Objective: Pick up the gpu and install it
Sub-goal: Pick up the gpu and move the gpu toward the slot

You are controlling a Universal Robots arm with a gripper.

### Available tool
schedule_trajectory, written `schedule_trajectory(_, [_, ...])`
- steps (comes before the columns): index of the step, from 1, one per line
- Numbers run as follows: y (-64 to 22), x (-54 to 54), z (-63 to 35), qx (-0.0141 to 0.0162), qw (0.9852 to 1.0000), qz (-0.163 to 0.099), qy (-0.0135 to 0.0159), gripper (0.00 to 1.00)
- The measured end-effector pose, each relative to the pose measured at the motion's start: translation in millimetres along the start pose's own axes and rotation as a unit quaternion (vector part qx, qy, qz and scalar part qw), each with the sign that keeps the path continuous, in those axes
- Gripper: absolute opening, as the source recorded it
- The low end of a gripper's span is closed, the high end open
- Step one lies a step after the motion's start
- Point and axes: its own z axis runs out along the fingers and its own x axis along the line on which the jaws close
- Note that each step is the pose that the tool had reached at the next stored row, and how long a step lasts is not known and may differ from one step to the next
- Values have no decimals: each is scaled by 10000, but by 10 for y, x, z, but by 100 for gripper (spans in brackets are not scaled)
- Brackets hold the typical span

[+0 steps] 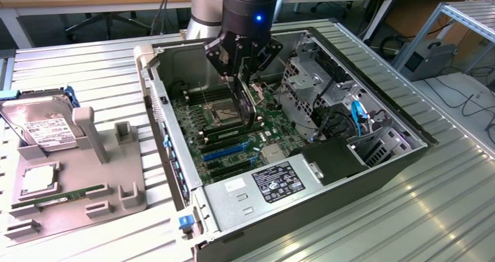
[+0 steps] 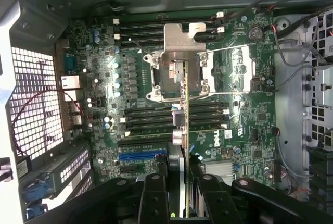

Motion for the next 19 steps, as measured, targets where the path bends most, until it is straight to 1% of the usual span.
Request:
schedule_trajectory(10, [14, -41, 46, 4, 10000, 0, 0, 27])
schedule_trajectory(19, [21, -54, 87, 6, 10000, 0, 0, 27])
